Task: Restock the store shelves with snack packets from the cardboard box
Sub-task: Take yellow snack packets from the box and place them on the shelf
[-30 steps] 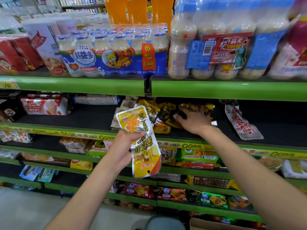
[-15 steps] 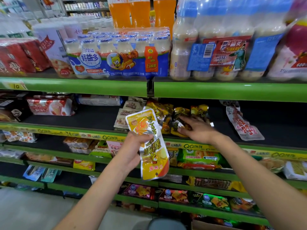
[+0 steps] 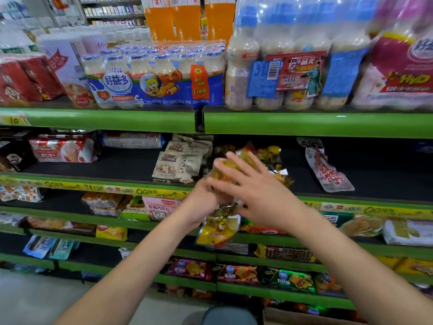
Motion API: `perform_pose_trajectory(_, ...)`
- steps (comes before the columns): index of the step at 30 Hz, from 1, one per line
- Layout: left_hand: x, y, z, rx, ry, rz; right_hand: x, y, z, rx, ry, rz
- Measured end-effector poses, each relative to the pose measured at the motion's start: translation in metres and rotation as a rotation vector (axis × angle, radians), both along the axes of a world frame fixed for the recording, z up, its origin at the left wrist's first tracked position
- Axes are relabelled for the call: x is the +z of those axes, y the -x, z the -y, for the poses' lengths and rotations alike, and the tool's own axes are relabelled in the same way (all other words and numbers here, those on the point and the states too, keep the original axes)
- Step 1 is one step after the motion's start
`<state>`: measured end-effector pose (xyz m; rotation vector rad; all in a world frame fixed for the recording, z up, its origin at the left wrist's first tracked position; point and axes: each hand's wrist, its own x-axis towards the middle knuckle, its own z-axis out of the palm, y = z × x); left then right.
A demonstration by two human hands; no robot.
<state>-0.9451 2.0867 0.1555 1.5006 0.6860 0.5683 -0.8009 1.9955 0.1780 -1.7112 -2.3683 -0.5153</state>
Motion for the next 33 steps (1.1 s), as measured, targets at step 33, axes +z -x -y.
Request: perform_pose_trajectory(33,0.000,0.012,-0.001,0.064,0.344,0.215,-0.035,-0.005,0.049,-0.501,-0.056,-0.241)
